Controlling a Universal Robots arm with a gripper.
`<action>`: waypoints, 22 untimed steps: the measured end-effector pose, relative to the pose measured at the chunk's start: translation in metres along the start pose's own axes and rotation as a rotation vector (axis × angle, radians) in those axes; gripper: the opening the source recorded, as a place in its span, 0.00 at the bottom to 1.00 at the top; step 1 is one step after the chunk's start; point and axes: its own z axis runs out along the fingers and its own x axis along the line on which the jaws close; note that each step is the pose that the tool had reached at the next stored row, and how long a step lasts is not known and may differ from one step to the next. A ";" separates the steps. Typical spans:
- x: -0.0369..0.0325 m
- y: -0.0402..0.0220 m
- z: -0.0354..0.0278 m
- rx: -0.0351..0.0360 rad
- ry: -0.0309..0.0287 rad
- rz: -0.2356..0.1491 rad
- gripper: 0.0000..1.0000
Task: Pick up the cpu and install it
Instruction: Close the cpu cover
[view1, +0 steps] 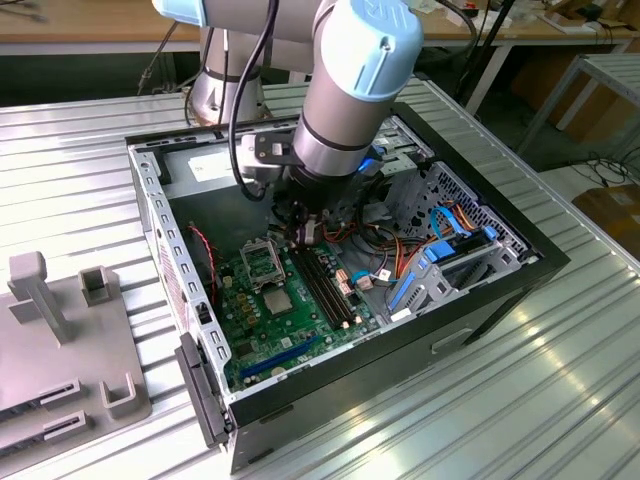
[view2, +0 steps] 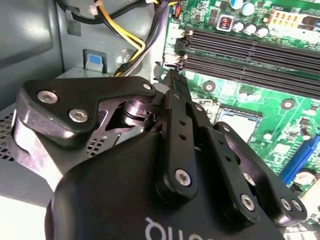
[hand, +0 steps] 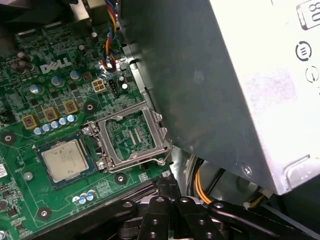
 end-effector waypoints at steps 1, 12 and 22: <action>-0.0001 0.0002 0.0006 -0.0015 -0.0045 0.001 0.11; 0.0016 0.0012 0.0078 -0.0054 -0.0148 0.002 0.11; 0.0017 0.0012 0.0086 -0.0055 -0.0157 0.002 0.11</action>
